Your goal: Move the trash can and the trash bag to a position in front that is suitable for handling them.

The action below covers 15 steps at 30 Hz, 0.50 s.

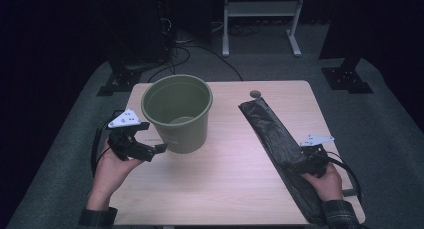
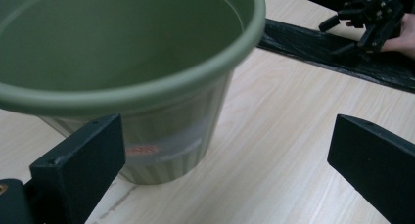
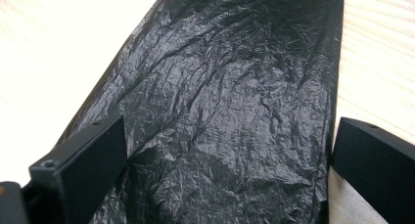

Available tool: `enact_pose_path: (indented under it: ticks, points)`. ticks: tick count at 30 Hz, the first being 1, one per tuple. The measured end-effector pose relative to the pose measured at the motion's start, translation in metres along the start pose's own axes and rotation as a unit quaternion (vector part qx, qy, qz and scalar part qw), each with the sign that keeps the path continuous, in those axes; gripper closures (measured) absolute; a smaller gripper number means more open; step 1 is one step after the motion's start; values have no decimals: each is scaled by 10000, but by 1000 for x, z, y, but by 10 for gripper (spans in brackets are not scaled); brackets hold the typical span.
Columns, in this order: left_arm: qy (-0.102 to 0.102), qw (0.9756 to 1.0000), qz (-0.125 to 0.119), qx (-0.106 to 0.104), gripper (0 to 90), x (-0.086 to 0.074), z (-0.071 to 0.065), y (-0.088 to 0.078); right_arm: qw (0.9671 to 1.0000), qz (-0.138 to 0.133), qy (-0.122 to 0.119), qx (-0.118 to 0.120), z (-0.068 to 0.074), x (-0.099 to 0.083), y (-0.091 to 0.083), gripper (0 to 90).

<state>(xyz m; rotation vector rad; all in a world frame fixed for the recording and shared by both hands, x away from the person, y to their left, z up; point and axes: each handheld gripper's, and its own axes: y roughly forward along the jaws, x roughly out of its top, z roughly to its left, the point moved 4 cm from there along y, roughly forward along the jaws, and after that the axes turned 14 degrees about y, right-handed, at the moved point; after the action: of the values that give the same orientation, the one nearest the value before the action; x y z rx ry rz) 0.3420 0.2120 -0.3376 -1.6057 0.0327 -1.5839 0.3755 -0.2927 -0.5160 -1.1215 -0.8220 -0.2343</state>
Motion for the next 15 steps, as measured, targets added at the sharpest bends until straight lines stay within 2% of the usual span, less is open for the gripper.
enact_pose_path:
  ticks: [8, 15]
  points:
    - [-22, 9999, -83, 116, 0, 19, 22, -8, 10000, 0, -1, 1, 0, 0, 0, 0]
    - [-144, 9997, -143, 146, 0, 26, 46, -3, 10000, -1, -9, 4, 0, 0, 0, 0]
